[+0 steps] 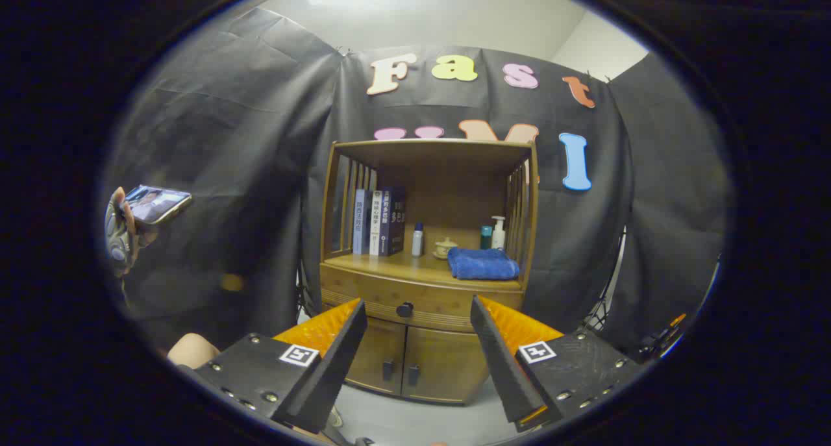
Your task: Pull open the drawer, take out the items inside it, and place them on the countertop above the cabinet.
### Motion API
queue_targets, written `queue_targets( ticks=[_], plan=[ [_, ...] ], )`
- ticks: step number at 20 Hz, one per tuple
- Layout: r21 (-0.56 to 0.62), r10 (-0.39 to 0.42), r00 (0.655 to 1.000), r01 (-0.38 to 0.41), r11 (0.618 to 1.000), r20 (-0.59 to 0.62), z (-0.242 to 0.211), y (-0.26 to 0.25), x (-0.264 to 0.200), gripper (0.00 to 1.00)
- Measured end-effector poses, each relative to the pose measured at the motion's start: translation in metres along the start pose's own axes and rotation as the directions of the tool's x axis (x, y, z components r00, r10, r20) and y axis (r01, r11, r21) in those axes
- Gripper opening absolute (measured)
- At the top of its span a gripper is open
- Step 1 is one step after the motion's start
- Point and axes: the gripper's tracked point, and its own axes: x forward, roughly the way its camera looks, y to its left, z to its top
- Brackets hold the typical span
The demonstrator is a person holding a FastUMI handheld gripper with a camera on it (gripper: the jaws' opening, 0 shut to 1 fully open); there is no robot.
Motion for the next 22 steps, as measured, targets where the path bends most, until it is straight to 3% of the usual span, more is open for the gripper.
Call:
queue_targets(
  ticks=[22],
  plan=[
    [-0.039, -0.009, 1.0, 0.008, 0.999, -0.021, -0.014, 0.011, 0.037, 0.96]
  ],
)
